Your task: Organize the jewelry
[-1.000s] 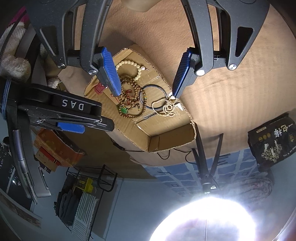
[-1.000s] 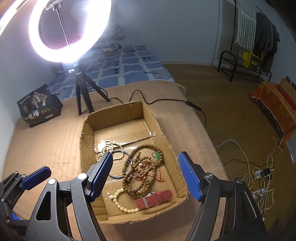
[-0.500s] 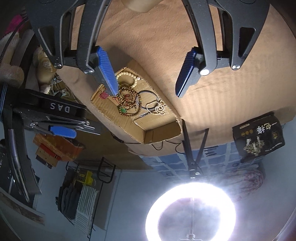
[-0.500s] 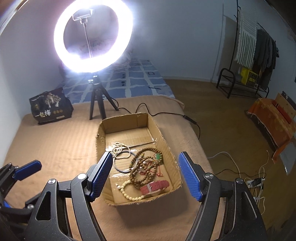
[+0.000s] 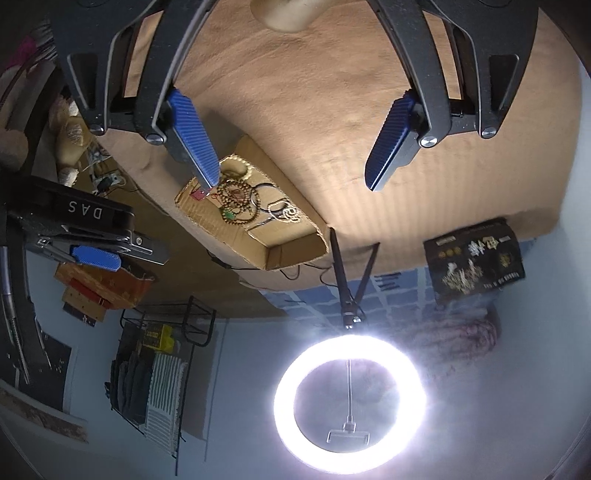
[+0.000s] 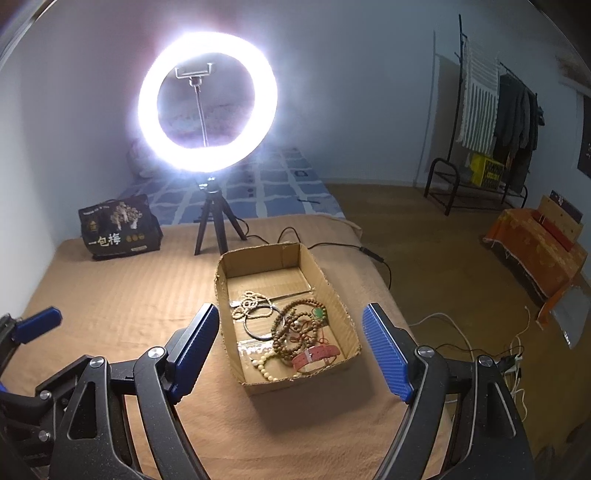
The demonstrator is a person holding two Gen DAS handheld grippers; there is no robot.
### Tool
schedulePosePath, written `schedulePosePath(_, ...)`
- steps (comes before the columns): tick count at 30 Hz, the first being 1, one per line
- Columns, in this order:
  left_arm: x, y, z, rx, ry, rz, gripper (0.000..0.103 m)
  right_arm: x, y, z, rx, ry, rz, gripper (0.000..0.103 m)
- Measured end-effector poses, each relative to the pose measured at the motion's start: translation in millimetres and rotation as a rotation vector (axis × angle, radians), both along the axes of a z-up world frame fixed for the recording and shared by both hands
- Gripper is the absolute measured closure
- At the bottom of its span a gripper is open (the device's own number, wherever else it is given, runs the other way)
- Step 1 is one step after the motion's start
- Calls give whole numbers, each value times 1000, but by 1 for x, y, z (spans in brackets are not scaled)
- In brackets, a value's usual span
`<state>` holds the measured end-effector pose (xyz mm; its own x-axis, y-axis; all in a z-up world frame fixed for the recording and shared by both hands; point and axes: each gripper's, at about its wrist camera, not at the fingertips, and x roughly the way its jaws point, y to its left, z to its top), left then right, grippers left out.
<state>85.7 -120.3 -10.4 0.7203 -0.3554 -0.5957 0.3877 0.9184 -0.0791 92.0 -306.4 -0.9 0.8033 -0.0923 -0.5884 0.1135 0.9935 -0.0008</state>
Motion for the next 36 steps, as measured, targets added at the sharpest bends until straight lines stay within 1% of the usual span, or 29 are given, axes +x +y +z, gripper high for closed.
schedulePosePath(1, -3, 0, 1, 15, -10, -2, 19, -2, 1, 0, -9, -8, -2, 22)
schedulePosePath(3, -7, -1, 2, 42, -26, -7, 12, -7, 4, 1, -27, -24, -4, 22)
schedulePosePath(6, -12, -1, 3, 68, -50, -5, 5, -11, 5, 3, -42, -44, -10, 22)
schedulePosePath(8, -15, -2, 4, 91, -69, 6, 4, -11, 5, 4, -42, -55, -16, 22)
schedulePosePath(12, -19, -2, 5, 106, -83, 10, 1, -10, 6, 4, -34, -60, -14, 21)
schedulePosePath(21, -17, -1, 0, 139, -76, 39, 1, -10, 11, 3, -44, -54, 5, 21)
schedulePosePath(36, -14, 2, 1, 134, -76, 54, 1, -11, 10, 5, -41, -60, -2, 21)
